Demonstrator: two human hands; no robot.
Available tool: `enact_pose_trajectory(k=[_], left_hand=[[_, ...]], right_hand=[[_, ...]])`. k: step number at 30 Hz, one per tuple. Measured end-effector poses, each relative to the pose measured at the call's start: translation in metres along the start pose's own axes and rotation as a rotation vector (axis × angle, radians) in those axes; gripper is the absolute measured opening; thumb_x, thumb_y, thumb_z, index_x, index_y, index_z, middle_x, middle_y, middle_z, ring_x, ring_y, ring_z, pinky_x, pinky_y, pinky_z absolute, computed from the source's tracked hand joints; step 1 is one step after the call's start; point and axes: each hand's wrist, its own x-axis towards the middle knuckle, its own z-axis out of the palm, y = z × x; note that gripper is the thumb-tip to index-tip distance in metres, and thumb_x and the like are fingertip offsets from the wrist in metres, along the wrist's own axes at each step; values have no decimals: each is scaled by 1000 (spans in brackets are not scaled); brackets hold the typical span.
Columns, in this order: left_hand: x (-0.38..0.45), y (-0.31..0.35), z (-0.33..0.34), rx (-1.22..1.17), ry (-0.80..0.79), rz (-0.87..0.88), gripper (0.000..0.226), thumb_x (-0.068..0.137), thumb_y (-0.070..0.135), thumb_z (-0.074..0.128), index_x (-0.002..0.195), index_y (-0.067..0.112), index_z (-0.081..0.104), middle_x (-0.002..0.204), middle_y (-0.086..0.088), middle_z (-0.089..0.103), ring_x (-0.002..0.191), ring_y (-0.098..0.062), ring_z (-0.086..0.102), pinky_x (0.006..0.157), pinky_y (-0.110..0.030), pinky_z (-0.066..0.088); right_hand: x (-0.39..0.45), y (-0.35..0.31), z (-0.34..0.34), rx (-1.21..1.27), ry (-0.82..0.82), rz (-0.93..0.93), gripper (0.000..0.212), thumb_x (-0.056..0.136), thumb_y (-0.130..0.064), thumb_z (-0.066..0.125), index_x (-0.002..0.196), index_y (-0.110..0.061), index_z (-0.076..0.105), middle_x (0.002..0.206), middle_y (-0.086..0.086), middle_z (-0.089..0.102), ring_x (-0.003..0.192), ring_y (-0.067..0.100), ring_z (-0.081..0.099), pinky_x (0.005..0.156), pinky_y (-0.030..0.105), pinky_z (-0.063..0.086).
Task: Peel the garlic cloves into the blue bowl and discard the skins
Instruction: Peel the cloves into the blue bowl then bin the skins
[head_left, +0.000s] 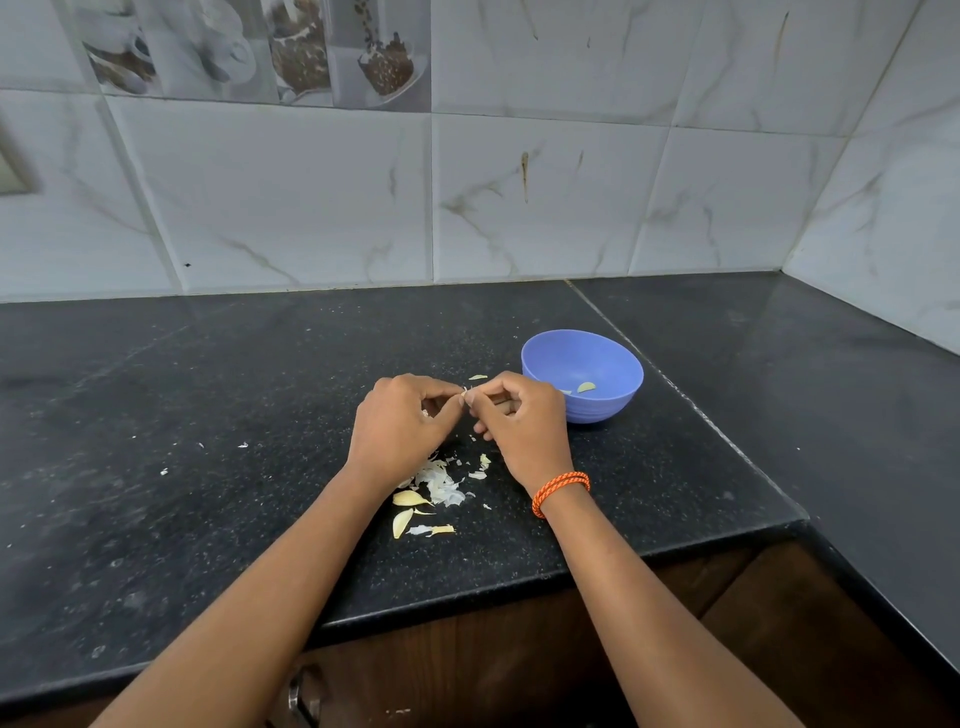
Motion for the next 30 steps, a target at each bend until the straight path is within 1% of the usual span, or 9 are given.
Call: enact_pose_trajectory(k=[3,6,9,13,17,20,27,28,30], left_hand=[[1,-1,1,-45,0,-20,18,100,33,70,102,40,85,90,24,79,77,-4,73,68,-42,62],[0,0,2,-128,-7,-37,20,101,26,69,100,34,86,92,23,80,76,-6,75,69,-44,62],[0,1,2,-227,-25,-49,21,101,18,69,94,26,87,84,17,81,75,-18,77,72,-49,62],[-1,0,1,-300,-32,-48,22,100,22,67,90,26,87,79,8,81,75,-36,75,71,-58,61],[0,0,3,-328,-33,-44,25,102,17,68,90,28,87,81,11,81,75,-41,75,70,-60,61],[0,-1,5,-341,-25,-48,24,101,22,67,92,32,86,79,8,81,75,-44,74,70,-62,61],[-1,0,5,-354,-24,-79,24,100,16,68,87,23,87,77,4,80,73,-43,72,68,-61,60],[0,1,4,-355,-17,-88,23,100,15,69,86,22,87,78,4,80,74,-41,73,70,-61,60],[0,2,2,-341,-8,-76,20,100,15,71,95,23,88,87,8,83,80,-25,78,79,-54,62]], right_hand=[[1,1,0,14,-15,10,8,98,-17,76,92,-12,78,78,-3,77,66,12,75,66,32,64],[1,1,2,29,-39,0,10,100,-17,74,93,-10,76,76,-1,75,64,13,74,65,29,63],[0,1,2,58,-55,-12,9,101,-14,73,96,-7,76,76,2,76,64,15,74,64,28,63],[0,1,0,96,-67,-7,8,101,-9,71,98,-4,76,77,6,77,64,18,74,64,28,62],[0,1,-1,130,-66,-5,8,101,-6,70,97,-2,76,76,9,77,64,20,74,64,28,62],[0,1,-2,128,-65,-10,10,101,-4,70,97,-1,78,76,8,77,64,20,74,63,26,62],[-1,1,-1,124,-49,-18,9,100,-8,71,97,-4,78,75,6,76,63,20,74,65,31,64],[-1,1,0,123,-43,-26,9,100,-10,72,97,-5,78,76,5,77,64,19,74,65,31,64],[-1,1,1,125,-22,-38,8,100,-11,72,99,-6,78,79,3,77,68,17,75,68,30,64]])
